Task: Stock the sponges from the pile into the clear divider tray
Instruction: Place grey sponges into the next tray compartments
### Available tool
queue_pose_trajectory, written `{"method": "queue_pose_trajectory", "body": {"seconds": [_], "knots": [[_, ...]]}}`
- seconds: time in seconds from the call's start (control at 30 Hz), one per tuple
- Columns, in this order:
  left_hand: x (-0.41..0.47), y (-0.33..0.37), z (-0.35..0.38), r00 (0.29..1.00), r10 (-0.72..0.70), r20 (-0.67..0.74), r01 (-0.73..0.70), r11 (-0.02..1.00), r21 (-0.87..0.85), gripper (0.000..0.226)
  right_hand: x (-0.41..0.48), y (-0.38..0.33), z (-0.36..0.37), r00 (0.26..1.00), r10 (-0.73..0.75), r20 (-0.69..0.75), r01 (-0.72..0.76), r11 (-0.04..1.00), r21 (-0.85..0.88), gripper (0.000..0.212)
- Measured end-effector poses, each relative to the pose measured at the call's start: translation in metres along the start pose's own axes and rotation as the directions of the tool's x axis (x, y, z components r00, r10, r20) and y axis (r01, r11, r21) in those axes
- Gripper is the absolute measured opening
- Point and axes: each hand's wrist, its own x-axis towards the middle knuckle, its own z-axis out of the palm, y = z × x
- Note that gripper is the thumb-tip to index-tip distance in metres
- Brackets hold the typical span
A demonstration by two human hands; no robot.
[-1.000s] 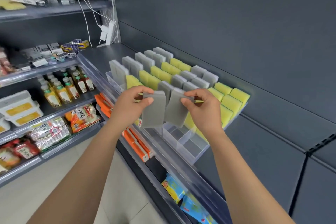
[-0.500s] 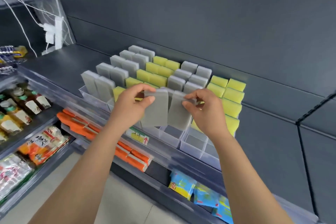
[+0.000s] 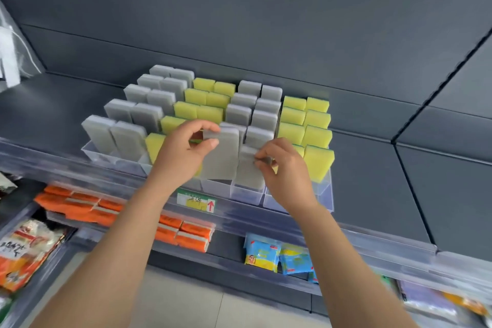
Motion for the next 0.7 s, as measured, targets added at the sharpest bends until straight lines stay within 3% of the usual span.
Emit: {"method": "queue_pose_trajectory", "body": {"seconds": [0.43,0.7], "knots": [[0.007,-0.004,0.000,0.997,0.022,0.072,-0.025,0.999,0.048,0.024,-0.005,0.005,0.008,0.996,0.068,0.059,-0.064,0.995,-0.076,0.008],[0.011,-0.006,0.000,0.999,0.001,0.037,-0.005,0.994,0.108,0.020,-0.004,0.003,0.007,0.995,0.075,0.062,-0.069,0.994,-0.088,0.007]]}}
